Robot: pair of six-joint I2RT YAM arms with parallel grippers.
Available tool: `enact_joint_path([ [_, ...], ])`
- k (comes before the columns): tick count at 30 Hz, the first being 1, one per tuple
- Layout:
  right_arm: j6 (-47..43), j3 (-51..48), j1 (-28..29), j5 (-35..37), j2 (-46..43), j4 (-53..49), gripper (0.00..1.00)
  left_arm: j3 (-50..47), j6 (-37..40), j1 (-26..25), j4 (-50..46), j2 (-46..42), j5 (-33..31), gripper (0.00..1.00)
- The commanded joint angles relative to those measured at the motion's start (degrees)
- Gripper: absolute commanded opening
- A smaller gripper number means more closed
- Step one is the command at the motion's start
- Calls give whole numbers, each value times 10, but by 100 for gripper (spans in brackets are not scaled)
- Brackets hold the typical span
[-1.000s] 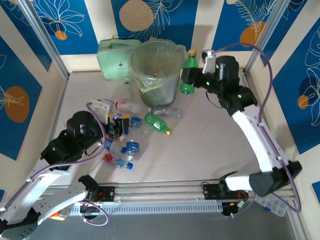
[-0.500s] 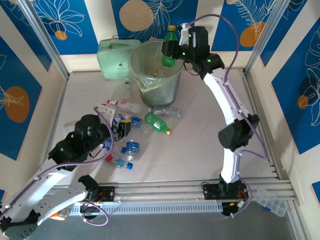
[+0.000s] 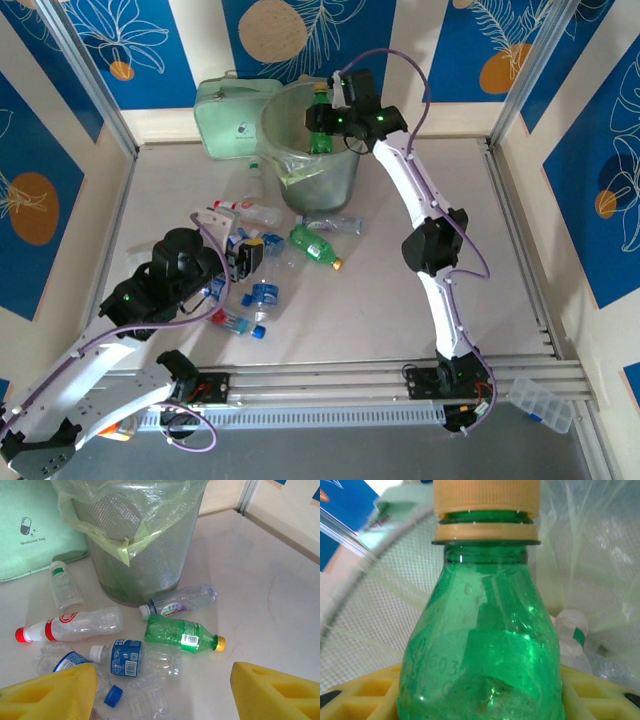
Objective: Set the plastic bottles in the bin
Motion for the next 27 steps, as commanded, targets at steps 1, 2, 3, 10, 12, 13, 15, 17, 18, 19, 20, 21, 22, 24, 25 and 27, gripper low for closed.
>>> enact_joint_path([
  [1, -18, -17, 15, 21, -2, -10, 53, 0, 4, 4, 11, -2, -9, 71],
  [2, -19, -20, 16, 23, 0, -10, 57, 0, 4, 4, 12, -2, -10, 71],
  [3, -19, -19, 16, 21, 3, -12, 61, 0, 4, 4, 11, -2, -10, 71],
  [10, -17, 0, 15, 28, 4, -27, 73, 0, 4, 4, 10, -5, -16, 73],
  [12, -17, 9, 14, 29, -2, -33, 74, 0, 4, 4, 9, -5, -16, 74],
  [13, -17, 13, 14, 29, -6, -35, 74, 0, 4, 4, 9, -5, -17, 74],
  [15, -20, 16, 14, 26, -22, -39, 74, 0, 5, 4, 8, -4, -18, 74],
  [17, -24, 16, 15, 21, -41, -40, 74, 1, 5, 4, 7, -3, -21, 75],
  [18, -25, 15, 15, 20, -53, -42, 73, 2, 3, 4, 6, -4, -21, 75],
  [19, -25, 12, 15, 20, -65, -41, 73, 3, 2, 4, 5, -5, -21, 75],
  [20, -25, 7, 15, 19, -80, -41, 73, 4, 0, 4, 5, -5, -21, 75],
  [21, -24, 0, 15, 19, -97, -40, 73, 5, -2, 4, 4, -6, -19, 75],
  [22, -23, -7, 15, 17, -112, -40, 73, 8, -6, 4, 1, -5, -16, 75],
  [24, -23, -24, 18, 14, -148, -40, 72, 19, -17, 4, -10, -1, -7, 75],
  [25, -23, -33, 20, 15, -164, -40, 72, 23, -23, 4, -14, 0, -2, 75],
  [27, -27, -69, 28, 19, -207, -36, 72, 32, -34, 4, -23, 2, 7, 75],
])
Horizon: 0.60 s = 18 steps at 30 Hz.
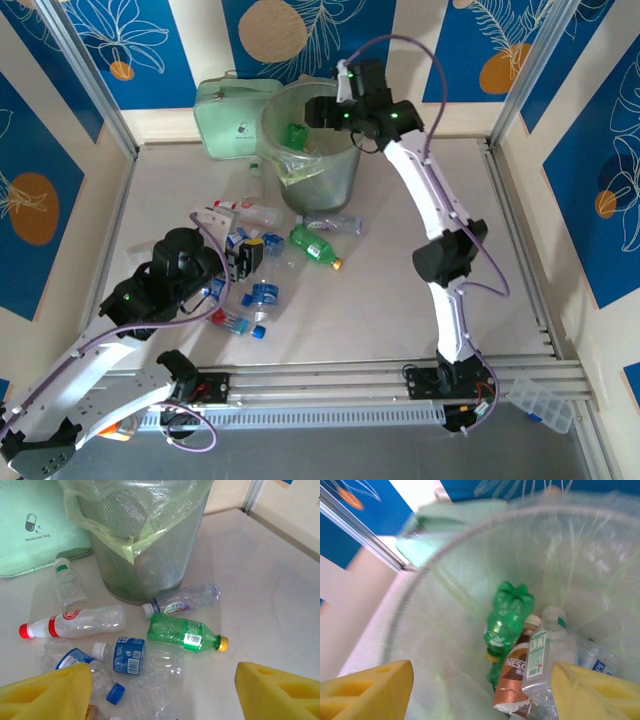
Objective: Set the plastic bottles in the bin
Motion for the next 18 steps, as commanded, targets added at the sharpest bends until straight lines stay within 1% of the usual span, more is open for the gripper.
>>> enact_joint_path([
  [1, -15, -45, 15, 2, -97, 6, 72, 35, -25, 4, -21, 3, 20, 75],
  [4, -22, -148, 33, 18, -183, 36, 72, 61, -38, 4, -56, 20, 38, 74],
  [6, -19, -247, 42, 20, -256, 76, 72, 70, -51, 4, -80, 27, 58, 74],
  [8, -10, -348, 50, 20, -327, 113, 71, 67, -66, 4, -96, 27, 72, 74],
  [12, 34, -536, 56, 3, -462, 166, 68, 42, -102, 4, -117, 12, 71, 74],
  [18, 87, -713, 69, -19, -600, 166, 67, -2, -149, 4, -138, 15, 83, 74],
])
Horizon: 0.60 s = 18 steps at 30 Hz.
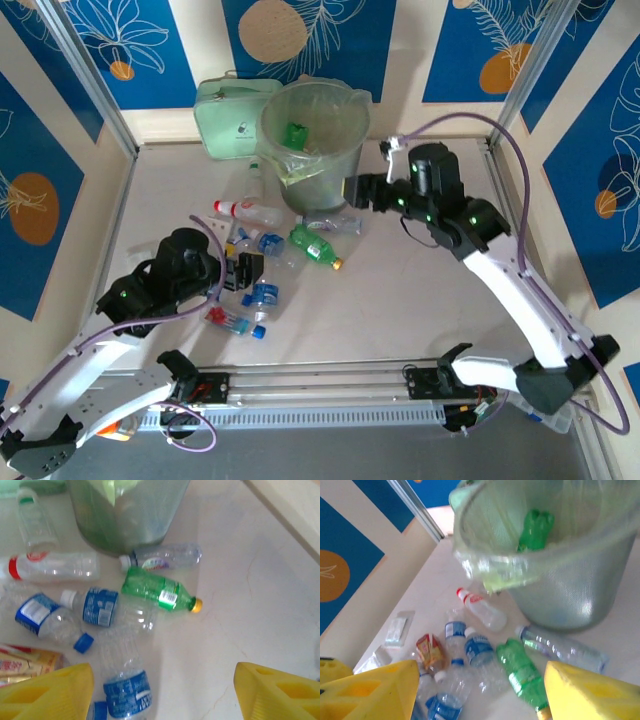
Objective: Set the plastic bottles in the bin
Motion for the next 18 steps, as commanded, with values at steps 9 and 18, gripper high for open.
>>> enact_joint_path([
  [9, 88, -209, 22, -11, -189, -13, 66, -33, -98, 4, -68, 122, -8, 71],
  [18, 92, -264, 15, 15, -271, -49, 67, -45, -106, 4, -23, 233, -24, 72],
])
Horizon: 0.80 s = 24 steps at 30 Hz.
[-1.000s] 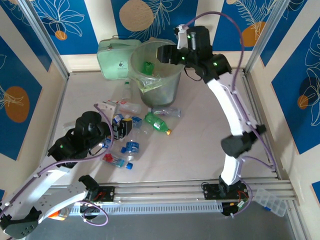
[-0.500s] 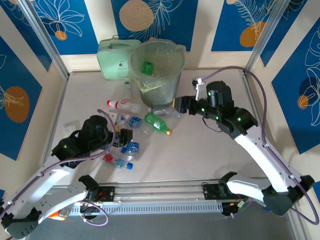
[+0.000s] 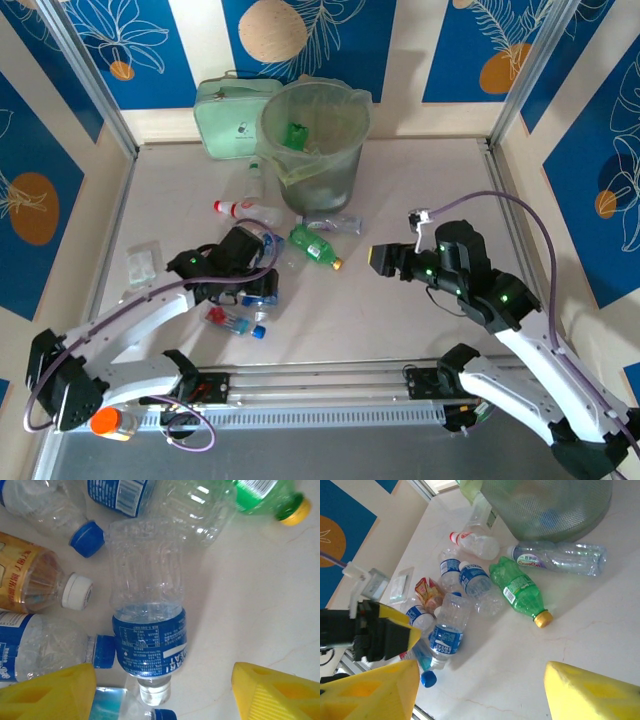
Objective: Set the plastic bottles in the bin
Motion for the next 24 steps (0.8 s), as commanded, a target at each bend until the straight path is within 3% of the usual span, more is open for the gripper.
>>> enact_joint_path([
  [1, 5, -9, -6, 14, -21, -19, 67, -4, -11, 4, 16, 31, -22, 72],
  [11, -14, -7, -15, 21, -41, -44, 67, -7, -19, 4, 58, 121, -34, 71],
  [24, -14, -31, -37, 2, -51, -37, 68, -12, -21, 4, 94, 177, -30, 70],
])
